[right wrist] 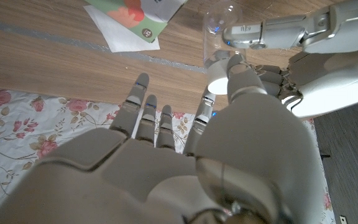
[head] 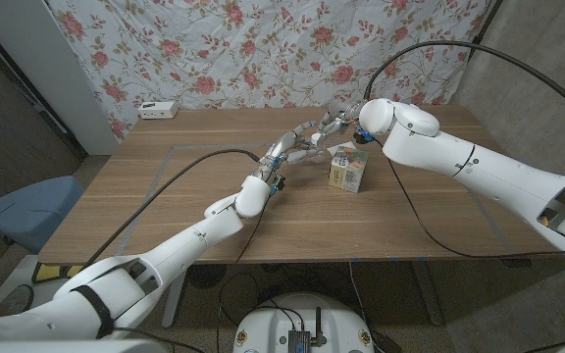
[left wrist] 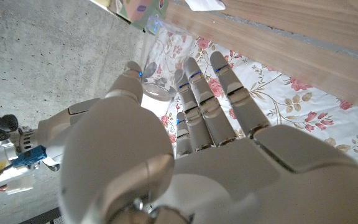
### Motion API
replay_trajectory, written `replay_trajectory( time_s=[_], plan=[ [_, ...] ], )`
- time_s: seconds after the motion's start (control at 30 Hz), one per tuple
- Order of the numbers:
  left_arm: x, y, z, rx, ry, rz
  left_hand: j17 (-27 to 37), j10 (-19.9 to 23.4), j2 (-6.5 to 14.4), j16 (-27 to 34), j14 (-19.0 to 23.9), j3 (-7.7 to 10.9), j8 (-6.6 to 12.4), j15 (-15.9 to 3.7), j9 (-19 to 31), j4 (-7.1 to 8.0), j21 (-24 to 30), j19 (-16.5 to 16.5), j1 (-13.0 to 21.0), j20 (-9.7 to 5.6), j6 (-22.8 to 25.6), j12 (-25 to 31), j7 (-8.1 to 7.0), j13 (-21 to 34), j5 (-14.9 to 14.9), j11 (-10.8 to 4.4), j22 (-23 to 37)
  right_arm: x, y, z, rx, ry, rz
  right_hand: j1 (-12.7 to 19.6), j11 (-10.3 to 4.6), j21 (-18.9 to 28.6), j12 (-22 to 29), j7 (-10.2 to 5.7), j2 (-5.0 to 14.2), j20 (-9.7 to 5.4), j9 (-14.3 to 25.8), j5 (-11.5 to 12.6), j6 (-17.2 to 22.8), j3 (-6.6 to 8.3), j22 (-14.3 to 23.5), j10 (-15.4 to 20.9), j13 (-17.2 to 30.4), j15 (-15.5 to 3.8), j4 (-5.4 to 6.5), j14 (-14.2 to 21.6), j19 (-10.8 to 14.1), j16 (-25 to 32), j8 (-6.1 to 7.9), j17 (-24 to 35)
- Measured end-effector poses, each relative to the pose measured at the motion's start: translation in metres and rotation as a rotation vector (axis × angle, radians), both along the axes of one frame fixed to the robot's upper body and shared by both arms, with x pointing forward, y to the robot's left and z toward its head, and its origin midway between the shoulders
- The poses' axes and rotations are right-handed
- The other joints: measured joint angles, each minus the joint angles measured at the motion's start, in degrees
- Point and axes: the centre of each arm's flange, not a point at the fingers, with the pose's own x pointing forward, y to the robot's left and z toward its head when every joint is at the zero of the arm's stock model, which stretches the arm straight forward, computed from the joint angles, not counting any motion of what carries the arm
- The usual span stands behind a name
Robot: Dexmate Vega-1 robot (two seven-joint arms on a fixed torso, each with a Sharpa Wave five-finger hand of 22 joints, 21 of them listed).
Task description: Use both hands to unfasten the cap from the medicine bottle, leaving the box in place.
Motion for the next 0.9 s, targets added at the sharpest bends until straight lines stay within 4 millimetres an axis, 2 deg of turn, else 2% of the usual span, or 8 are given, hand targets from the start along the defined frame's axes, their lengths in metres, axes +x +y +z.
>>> replay_trajectory(
  time_s=[0.07, 0.33, 0.47, 0.53, 0.8, 0.9],
  plan=[
    [-0.0002, -0.0001, 0.0, 0.0, 0.0, 0.0, 0.0, 0.0, 0.0, 0.0, 0.0, 0.0, 0.0, 0.0, 0.0, 0.0, 0.0, 0.0, 0.0, 0.0, 0.0, 0.17, 0.0, 0.0, 0.0, 0.0, 0.0, -0.0002, 0.0, 0.0001, 0.001, -0.001, 0.001, 0.34, -0.3, 0.0, 0.0, -0.91, 0.04, -0.11, 0.04, 0.0, 0.13, 0.0, 0.0, -0.3, 0.0, -0.02, 0.0, -0.02, -0.12, 0.0, -0.07, 0.0],
    [-0.0015, -0.0002, -0.0003, 0.001, -0.001, 0.0, -0.01, 0.0, 0.02, 0.0, 0.22, 0.24, 0.0, -0.21, 0.0, 0.24, 0.0, 0.0, 0.0, 0.0, 0.0, 0.17, 0.0, -0.03, -0.01, 0.0, 0.0, -0.0009, -0.0014, -0.0008, 0.005, 0.001, 0.007, 1.17, -0.61, 0.0, 0.0, -1.11, 0.73, -0.58, 0.04, -0.15, -0.07, 0.45, 0.0, 0.01, 0.0, -0.43, -0.01, -0.02, -0.02, 0.0, -0.12, 0.0],
    [-0.0016, 0.0, -0.0003, 0.001, -0.001, 0.001, -0.02, 0.0, 0.03, 0.0, 0.22, 0.24, 0.0, -0.21, 0.0, 0.24, 0.0, -0.21, -0.01, 0.21, 0.0, 0.17, 0.0, -0.03, -0.01, 0.0, 0.0, -0.0014, -0.0027, -0.0005, 0.008, 0.0, 0.008, 1.94, -0.91, 0.0, 0.0, -1.11, 1.47, -0.89, 0.02, -0.51, -0.08, 0.81, 0.0, 0.32, 0.0, -1.68, -0.34, 0.61, -0.33, 0.07, -0.31, 0.27],
    [-0.0027, -0.0002, -0.0004, 0.002, -0.003, 0.0, -0.02, 0.0, 0.03, 0.0, 0.22, 0.24, 0.0, -0.21, 0.0, 0.24, 0.0, -0.21, -0.01, 0.21, 0.0, 0.17, 0.0, -0.04, -0.01, 0.0, 0.0, -0.002, -0.0022, -0.0012, 0.009, 0.005, 0.015, 2.53, -1.25, 0.0, 0.0, -1.39, 1.65, -1.12, 0.02, -0.51, -0.36, 1.39, 0.0, 0.39, 0.0, -1.76, -0.49, 0.71, -0.09, 0.44, -0.3, 0.27],
    [-0.0042, -0.0006, -0.0009, 0.003, -0.004, -0.002, -0.02, 0.0, 0.3, 0.0, 0.22, 0.2, 0.0, -0.21, 0.0, 0.26, 0.0, -0.2, -0.27, 0.2, 0.0, 0.11, 0.0, -0.06, -0.02, 0.0, 0.0, -0.0038, -0.0034, -0.0016, 0.014, 0.01, 0.024, 4.78, -2.36, 0.0, 0.0, -1.73, 2.54, -1.54, -0.31, -1.22, -0.69, 2.04, 0.0, 0.31, 0.0, -2.27, -0.64, 0.6, -0.3, 0.44, -0.3, 0.26],
    [-0.0046, -0.0006, -0.0014, 0.004, -0.004, -0.003, -0.03, 0.0, 0.34, 0.0, 0.22, 0.2, 0.0, -0.21, 0.0, 0.26, 0.0, -0.21, -0.32, 0.2, 0.13, 0.1, -0.13, -0.05, -0.02, 0.0, 0.0, -0.0045, -0.0037, -0.002, 0.015, 0.012, 0.026, 5.32, -2.36, 0.0, 0.0, -1.74, 2.93, -1.54, -0.31, -1.34, -0.7, 2.23, 0.0, 0.31, 0.0, -2.27, -0.81, 0.6, -0.3, 0.44, -0.33, 0.26]
  ],
)
